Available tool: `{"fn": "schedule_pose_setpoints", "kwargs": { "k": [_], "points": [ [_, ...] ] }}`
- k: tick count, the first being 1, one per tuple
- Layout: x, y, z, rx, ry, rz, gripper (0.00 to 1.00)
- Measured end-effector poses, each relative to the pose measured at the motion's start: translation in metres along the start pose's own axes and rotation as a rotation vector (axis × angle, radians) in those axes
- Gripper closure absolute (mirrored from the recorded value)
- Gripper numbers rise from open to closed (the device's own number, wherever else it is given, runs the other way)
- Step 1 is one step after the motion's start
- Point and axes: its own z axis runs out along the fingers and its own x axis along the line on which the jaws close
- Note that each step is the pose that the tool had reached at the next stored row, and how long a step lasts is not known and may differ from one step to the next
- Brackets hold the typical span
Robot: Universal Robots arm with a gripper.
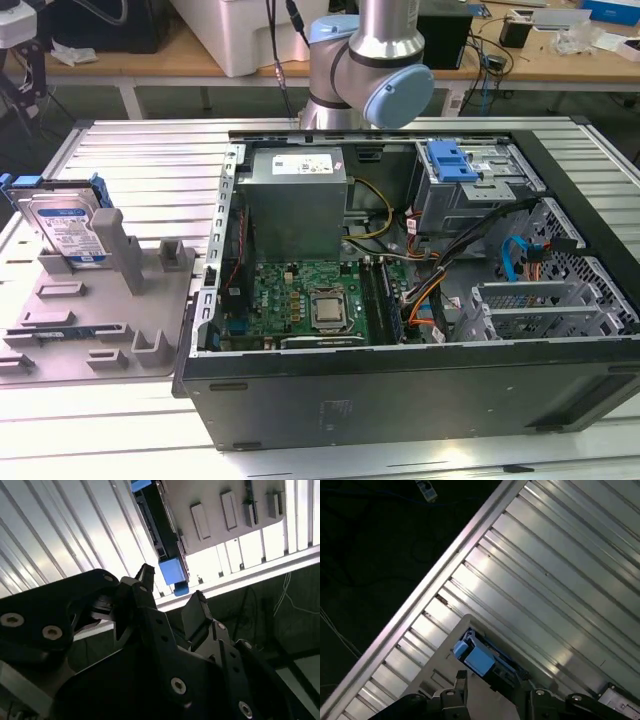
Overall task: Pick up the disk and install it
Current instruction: 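Pick up the disk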
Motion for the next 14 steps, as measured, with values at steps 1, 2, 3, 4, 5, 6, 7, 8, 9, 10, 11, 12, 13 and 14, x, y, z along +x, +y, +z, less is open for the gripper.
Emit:
{"fn": "schedule_pose_setpoints", "kwargs": {
  "k": [1, 2, 3, 4, 5, 6, 7, 8, 9, 10, 11, 12, 13, 14],
  "points": [
    [0.0000, 0.0000, 0.0000, 0.0011, -0.0011, -0.015, 0.50],
    [0.0000, 0.0000, 0.0000, 0.0032, -0.0029, -0.042, 0.50],
    [0.0000, 0.0000, 0.0000, 0.0056, -0.0050, -0.076, 0.50],
    [0.0000, 0.0000, 0.0000, 0.0066, -0.0059, -0.091, 0.50],
    [0.0000, 0.0000, 0.0000, 0.0082, -0.0073, -0.114, 0.50],
    [0.0000, 0.0000, 0.0001, 0.0092, -0.0082, -0.130, 0.50],
    [0.0000, 0.0000, 0.0001, 0.0103, -0.0091, -0.147, 0.50],
    [0.0000, 0.0000, 0.0001, 0.0116, -0.0102, -0.171, 0.50],
    [0.0000, 0.0000, 0.0001, 0.0121, -0.0106, -0.188, 0.50],
    [0.0000, 0.0000, 0.0002, 0.0126, -0.0109, -0.213, 0.50],
    [0.0000, 0.0000, 0.0002, 0.0128, -0.0110, -0.229, 0.50],
    [0.0000, 0.0000, 0.0002, 0.0129, -0.0108, -0.253, 0.50],
    [0.0000, 0.0000, 0.0002, 0.0130, -0.0107, -0.270, 0.50],
    [0.0000, 0.0000, 0.0004, 0.0131, -0.0106, -0.301, 0.50]
  ]
}}
